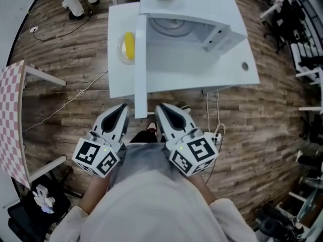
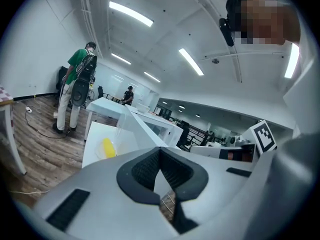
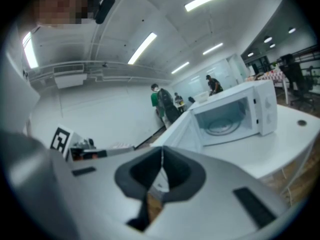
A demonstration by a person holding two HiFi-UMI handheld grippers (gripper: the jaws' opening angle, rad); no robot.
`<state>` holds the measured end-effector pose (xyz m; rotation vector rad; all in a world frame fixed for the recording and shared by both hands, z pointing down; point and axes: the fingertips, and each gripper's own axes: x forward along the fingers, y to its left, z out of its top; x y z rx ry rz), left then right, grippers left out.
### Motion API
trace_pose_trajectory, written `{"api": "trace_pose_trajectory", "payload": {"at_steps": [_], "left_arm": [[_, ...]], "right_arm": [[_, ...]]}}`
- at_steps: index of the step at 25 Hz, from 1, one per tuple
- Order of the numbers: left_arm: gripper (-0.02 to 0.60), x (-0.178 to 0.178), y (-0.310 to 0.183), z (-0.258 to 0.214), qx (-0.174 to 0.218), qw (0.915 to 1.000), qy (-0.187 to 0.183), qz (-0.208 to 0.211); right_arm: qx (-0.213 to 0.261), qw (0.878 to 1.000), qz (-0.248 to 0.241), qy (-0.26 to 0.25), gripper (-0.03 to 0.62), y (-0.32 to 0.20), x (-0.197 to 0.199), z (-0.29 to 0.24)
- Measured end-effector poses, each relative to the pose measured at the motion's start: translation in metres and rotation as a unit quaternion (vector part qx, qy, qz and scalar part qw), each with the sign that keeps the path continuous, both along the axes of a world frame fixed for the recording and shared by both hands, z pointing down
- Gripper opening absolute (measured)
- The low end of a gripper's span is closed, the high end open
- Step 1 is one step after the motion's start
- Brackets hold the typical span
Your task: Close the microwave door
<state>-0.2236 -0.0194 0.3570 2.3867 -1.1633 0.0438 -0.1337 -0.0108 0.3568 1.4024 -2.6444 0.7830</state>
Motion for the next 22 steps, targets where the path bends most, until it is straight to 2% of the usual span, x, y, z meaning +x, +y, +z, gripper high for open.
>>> {"api": "trace_pose_trajectory", "payload": {"at_steps": [10, 22], "left_arm": [[0.013, -0.008, -0.001, 0.018, -0.033, 0.9993, -0.004, -0.015], [0.014, 0.004, -0.008, 0.023, -0.032, 0.9994, -0.012, -0.006]], "right_arm": [[-0.004, 1.0, -0.012, -0.006, 0.023, -0.011, 0.004, 0.002], [-0.007, 1.0, -0.023, -0.001, 0.023, -0.019, 0.011, 0.003]]}}
